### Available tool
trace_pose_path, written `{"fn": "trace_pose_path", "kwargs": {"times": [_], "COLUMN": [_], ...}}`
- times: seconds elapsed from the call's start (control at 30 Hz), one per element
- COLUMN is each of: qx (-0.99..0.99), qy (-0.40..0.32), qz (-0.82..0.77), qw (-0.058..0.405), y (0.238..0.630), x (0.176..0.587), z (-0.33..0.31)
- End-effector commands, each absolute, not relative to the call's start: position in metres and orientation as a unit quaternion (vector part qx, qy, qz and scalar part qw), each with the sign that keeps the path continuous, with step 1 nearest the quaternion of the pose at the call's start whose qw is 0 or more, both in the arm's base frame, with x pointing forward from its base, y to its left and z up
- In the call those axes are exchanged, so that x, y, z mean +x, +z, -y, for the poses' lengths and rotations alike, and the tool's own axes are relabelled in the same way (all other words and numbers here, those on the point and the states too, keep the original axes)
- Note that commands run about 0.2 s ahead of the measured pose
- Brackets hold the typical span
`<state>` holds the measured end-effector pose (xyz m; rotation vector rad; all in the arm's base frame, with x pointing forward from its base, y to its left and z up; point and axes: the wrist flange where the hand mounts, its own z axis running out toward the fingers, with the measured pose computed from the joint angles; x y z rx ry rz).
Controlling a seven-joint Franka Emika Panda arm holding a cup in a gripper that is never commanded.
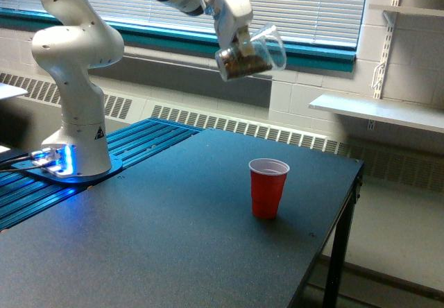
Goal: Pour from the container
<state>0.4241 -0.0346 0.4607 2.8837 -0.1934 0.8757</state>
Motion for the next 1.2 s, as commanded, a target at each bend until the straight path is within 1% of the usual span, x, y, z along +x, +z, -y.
{"fn": "trace_pose_path", "kwargs": {"times": [0.03, 0.5, 1.2], "qx": [0.955, 0.962, 0.965], "qy": [0.282, 0.250, 0.215], "qz": [0.066, 0.069, 0.077], "qw": [0.067, 0.085, 0.130], "y": [0.450, 0.421, 0.398], "x": [0.416, 0.405, 0.409], "z": [0.031, 0.020, -0.002]}}
